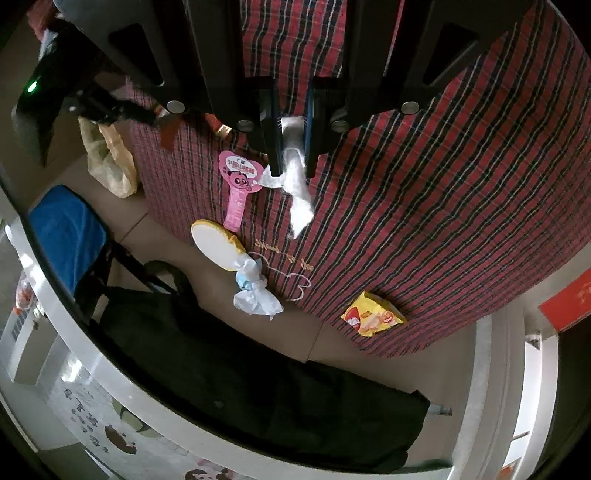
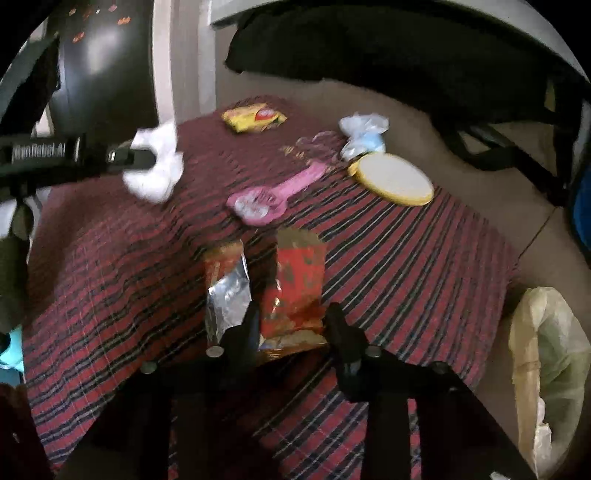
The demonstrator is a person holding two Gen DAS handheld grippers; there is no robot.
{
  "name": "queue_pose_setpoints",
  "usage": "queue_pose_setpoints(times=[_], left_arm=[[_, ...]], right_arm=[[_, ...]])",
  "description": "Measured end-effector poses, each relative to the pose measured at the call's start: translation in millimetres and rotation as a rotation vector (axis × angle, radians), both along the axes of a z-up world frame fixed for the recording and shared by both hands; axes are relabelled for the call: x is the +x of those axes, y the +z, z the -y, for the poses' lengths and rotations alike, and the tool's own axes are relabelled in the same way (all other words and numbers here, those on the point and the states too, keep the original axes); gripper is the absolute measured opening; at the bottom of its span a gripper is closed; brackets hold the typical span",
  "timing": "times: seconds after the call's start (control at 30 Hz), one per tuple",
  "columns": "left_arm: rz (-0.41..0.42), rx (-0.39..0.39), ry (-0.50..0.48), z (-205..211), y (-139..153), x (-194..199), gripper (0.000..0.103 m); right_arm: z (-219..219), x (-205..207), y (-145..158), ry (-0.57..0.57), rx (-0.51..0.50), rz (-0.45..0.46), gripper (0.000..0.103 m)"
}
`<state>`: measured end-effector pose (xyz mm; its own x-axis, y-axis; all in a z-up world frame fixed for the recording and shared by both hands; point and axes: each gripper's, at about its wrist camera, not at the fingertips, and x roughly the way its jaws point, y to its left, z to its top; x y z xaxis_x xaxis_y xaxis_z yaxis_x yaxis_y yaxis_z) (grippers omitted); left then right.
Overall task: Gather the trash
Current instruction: 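Lift the red wrapper with the right gripper while the left holds the white tissue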
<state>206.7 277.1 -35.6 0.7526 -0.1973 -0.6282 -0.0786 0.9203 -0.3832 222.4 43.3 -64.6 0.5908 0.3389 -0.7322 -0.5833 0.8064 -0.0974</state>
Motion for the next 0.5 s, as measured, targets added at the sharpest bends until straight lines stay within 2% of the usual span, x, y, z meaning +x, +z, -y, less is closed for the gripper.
queue_pose_setpoints(times=[0.2, 0.43, 0.47, 0.5], left_arm=[[0.092, 0.085, -0.054, 34, 24, -2, 0.010], [0.146, 0.139, -0.103, 69, 42, 5, 0.010], [0.146, 0.140, -0.109, 72, 43, 6, 0.010], [0.145, 0.143, -0.114, 75, 42, 7, 0.010]], right_arm=[[27, 15, 31, -0.073, 0.102, 0.059, 0.025], [50, 27, 51, -0.113, 0.178, 0.093, 0.023], [51, 26, 50, -0.114, 0.182, 0.092, 0.020], [52, 27, 49, -0.112, 0.183, 0.086, 0.013]])
